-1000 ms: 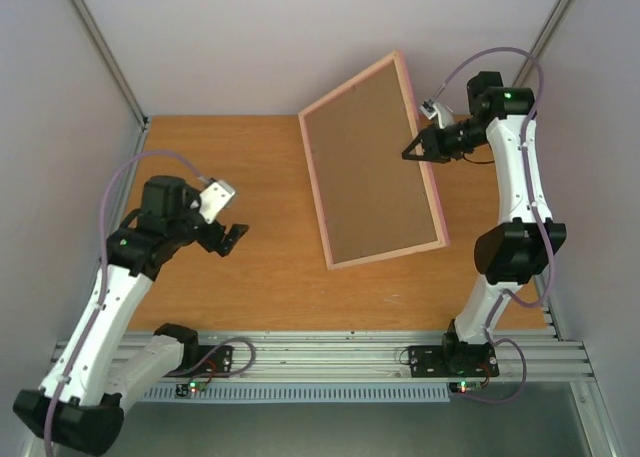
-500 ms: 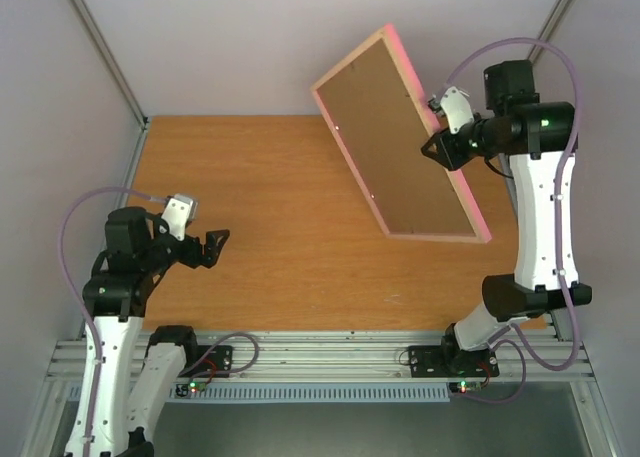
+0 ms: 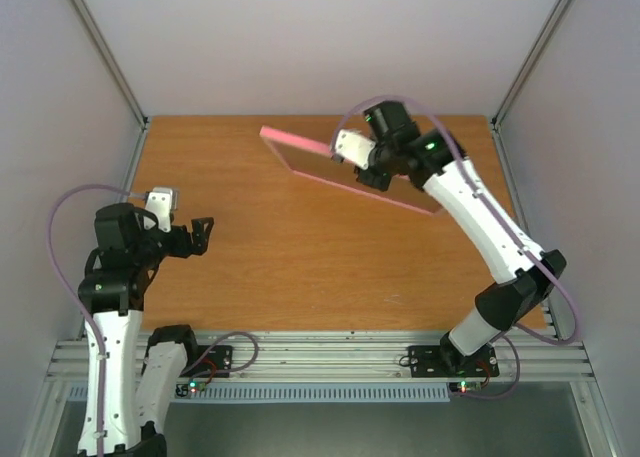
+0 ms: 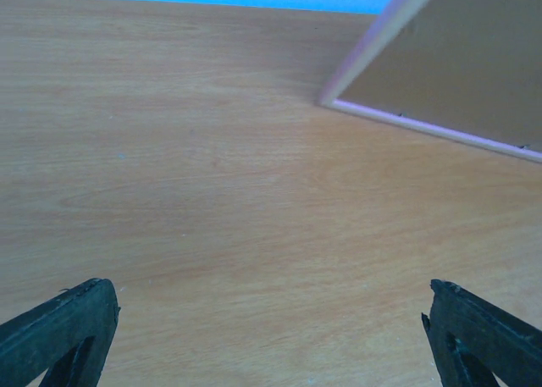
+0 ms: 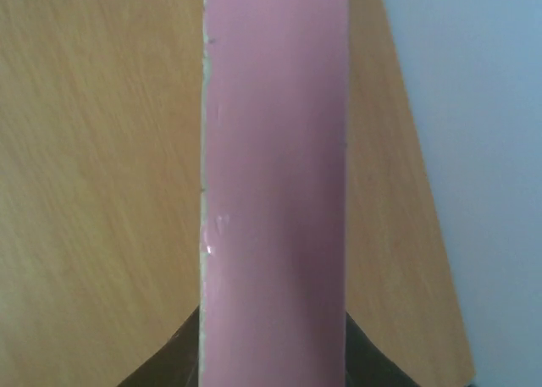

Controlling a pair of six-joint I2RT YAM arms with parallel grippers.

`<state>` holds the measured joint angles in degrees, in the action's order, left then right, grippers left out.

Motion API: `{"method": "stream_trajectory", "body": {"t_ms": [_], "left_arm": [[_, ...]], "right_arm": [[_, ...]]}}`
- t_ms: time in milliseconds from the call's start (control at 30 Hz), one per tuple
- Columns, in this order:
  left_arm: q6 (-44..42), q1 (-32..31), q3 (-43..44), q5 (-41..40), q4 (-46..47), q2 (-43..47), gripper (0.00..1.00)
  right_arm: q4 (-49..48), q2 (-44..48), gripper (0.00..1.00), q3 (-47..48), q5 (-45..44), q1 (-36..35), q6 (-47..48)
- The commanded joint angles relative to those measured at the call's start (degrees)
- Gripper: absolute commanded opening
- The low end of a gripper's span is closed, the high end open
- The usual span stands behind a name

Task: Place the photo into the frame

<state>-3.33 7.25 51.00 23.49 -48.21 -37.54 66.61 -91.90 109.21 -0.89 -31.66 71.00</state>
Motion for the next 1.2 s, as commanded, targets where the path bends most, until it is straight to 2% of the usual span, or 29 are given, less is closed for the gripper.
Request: {"method": "stream_trajectory", "body": {"t_ms": [0,133,333,400,433,767,800,867,1000,1167], "left_arm": [[2.5,3.0,1.3,-0.1,2.1,-0.7,0.99],[5.2,4.9,0.6,0.3,2.4,-1.1,0.99],[4.8,5.6,0.7,-0.1,2.8,-3.3,0.99],[4.4,5.6,0.6,0.1,3.3,-4.8,0.99],[4.3,5.6,0.7,0.1,3.5,-5.4,0.99],[0.1,5.5,4.6,-1.4,4.2,-12.8,0.99],[0.0,5.6,4.9,-1.2,4.2,-13.4,0.99],[-0.2,5.6,5.1,-0.8,4.1,-14.3,0.99],[-0.9,5.6,5.5,-0.2,3.6,-15.6,0.99],[-2.4,5.6,7.4,0.7,1.7,-18.8,0.99]], "right_arm": [[-27.5,7.0,0.01,-12.7,-10.0,-5.5,11.1],[-42.6,13.3,0.01,-31.0,-12.0,-9.9,17.0],[-57.3,20.8,0.02,-55.1,-13.0,-18.6,21.6],[-64.6,20.9,0.24,-62.5,-12.9,-20.8,22.7],[-68.3,20.1,0.32,-65.0,-13.1,-21.7,22.9],[-83.1,9.5,0.35,-74.5,-14.1,-26.5,18.0],[-83.8,8.5,0.4,-74.9,-14.1,-26.7,17.5],[-85.1,6.1,0.58,-75.6,-14.4,-27.2,16.8],[-84.8,4.8,0.75,-75.4,-13.4,-27.8,15.3],[-76.0,6.1,0.97,-73.7,-10.4,-28.0,12.8]]}}
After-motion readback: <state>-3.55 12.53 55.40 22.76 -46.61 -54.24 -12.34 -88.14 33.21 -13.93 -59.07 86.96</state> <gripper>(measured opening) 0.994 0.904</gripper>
